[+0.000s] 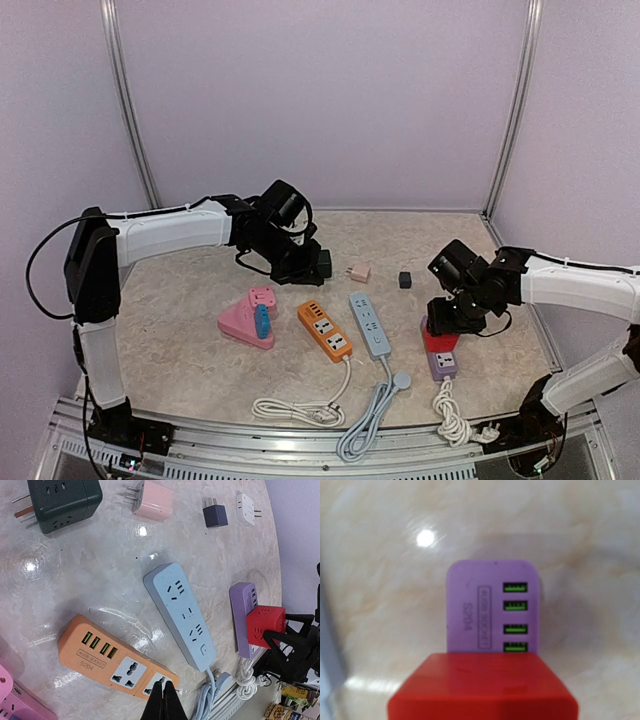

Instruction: Pull the plug off the socket

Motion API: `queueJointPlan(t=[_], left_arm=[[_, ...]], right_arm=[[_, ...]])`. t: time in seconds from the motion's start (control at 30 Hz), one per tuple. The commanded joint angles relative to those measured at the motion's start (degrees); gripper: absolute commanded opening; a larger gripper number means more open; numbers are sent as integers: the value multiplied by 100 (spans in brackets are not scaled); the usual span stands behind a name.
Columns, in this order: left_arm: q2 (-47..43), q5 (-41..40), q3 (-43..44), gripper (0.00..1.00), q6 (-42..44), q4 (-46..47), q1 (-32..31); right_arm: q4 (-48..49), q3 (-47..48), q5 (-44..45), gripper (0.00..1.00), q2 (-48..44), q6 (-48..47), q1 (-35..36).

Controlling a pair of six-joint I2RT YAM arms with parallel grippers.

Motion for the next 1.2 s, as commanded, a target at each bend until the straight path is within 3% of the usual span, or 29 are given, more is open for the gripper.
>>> queueJointPlan(t=[0.0, 0.13, 0.33, 0.6, 0.83, 1.17], left_arm=[[102, 119, 195, 0, 27, 18, 1], [178, 183, 289, 0, 43, 32, -28], [428, 250, 574, 0, 70, 94, -169], [1234, 517, 1320, 0, 71, 216, -455], [2158, 726, 2149, 0, 89, 264, -630], [3246, 810, 3215, 0, 101, 180, -705]], right_arm=[[-251, 75, -766, 19, -378, -406, 190], [-205, 218, -1019, 19, -285, -668, 399], [205, 482, -665, 19, 174, -888, 488], [1178, 728, -116, 17, 827, -1383, 487], [2131, 584, -351, 16, 925, -1727, 483], [2128, 643, -430, 15, 1178, -1699, 482]])
